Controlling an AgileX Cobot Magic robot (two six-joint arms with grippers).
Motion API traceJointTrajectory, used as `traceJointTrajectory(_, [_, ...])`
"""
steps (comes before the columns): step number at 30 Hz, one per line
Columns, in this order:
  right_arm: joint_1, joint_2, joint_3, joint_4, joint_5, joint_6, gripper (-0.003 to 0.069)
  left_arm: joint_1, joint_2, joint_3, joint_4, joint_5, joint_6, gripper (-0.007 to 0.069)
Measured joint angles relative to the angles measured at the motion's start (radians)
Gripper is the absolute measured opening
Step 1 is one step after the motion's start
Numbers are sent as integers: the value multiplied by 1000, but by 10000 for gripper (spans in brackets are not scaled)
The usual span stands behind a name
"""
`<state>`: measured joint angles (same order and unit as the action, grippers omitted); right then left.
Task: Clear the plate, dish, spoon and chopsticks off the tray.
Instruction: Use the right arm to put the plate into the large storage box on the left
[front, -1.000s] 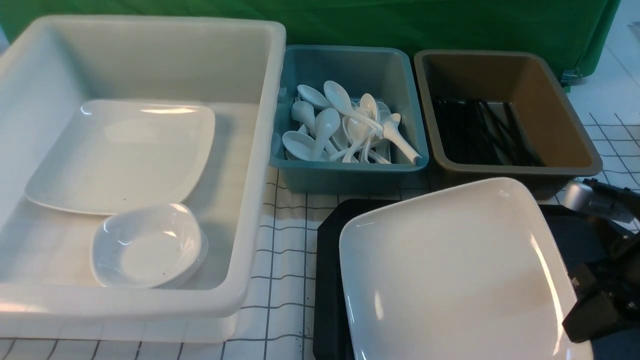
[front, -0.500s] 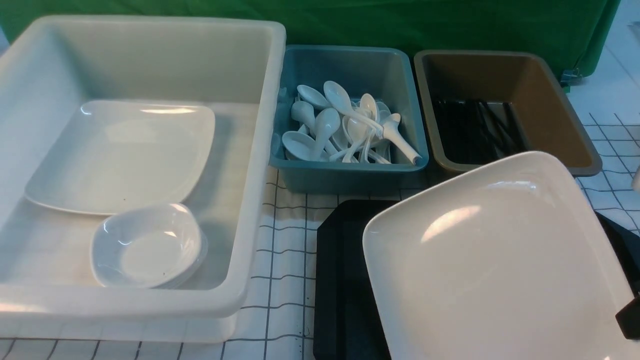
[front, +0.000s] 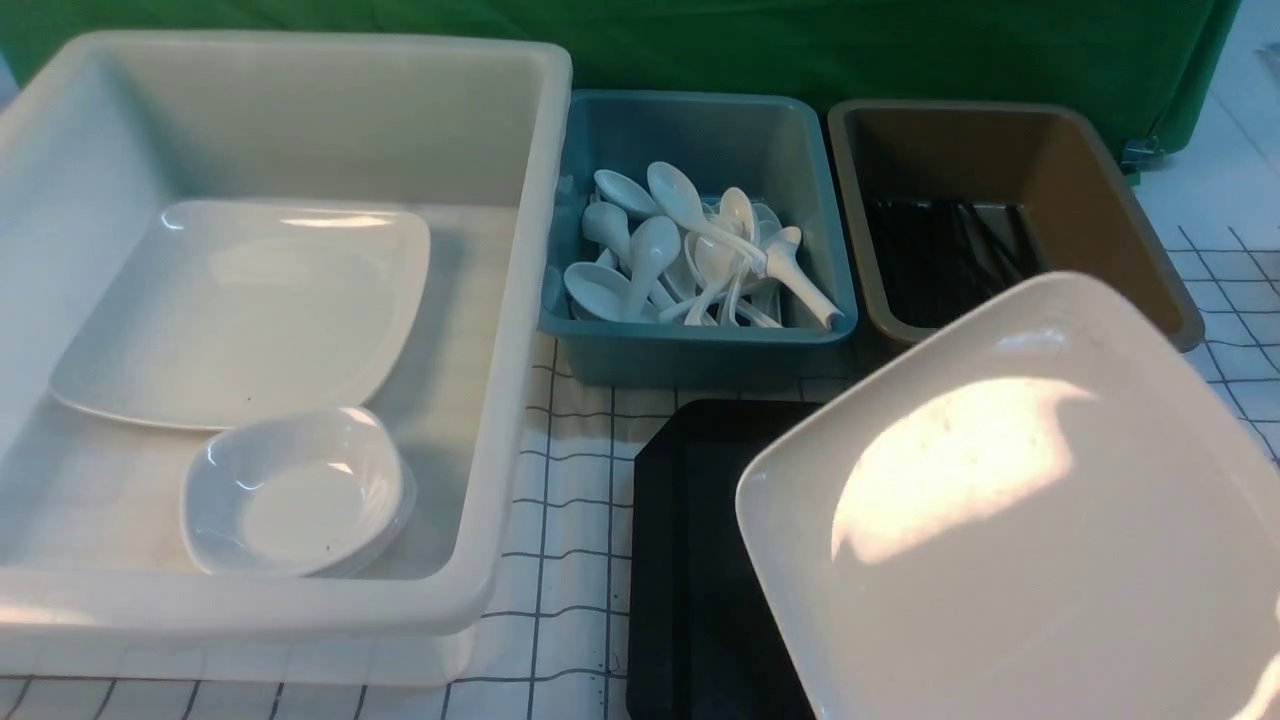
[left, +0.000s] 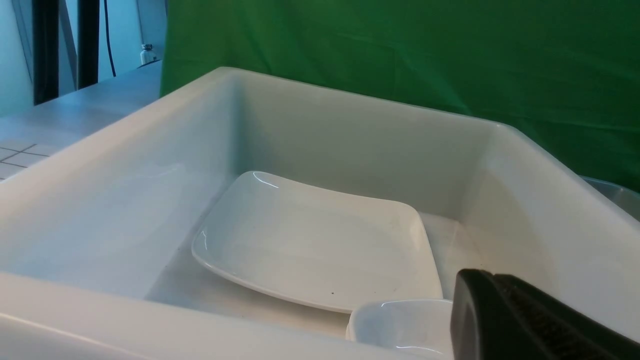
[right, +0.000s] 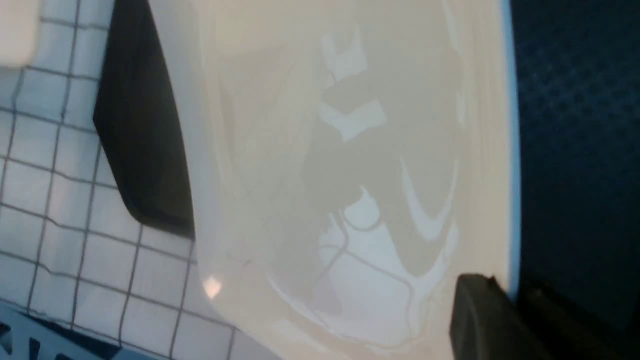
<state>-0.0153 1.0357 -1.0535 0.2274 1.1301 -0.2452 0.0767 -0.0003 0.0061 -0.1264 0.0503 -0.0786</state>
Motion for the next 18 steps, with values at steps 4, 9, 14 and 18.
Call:
traceJointTrajectory(4, [0, -16, -103, 15, 1, 24, 76, 0, 0, 0, 0, 0, 0, 5])
traceJointTrajectory(9, [0, -16, -233, 186, -9, 18, 76, 0, 0, 0, 0, 0, 0, 5])
traceJointTrajectory(14, [6, 15, -263, 542, -94, -96, 76, 0, 0, 0, 0, 0, 0, 5])
traceJointTrajectory(18, [84, 117, -270, 759, -172, -183, 76, 0, 0, 0, 0, 0, 0, 5])
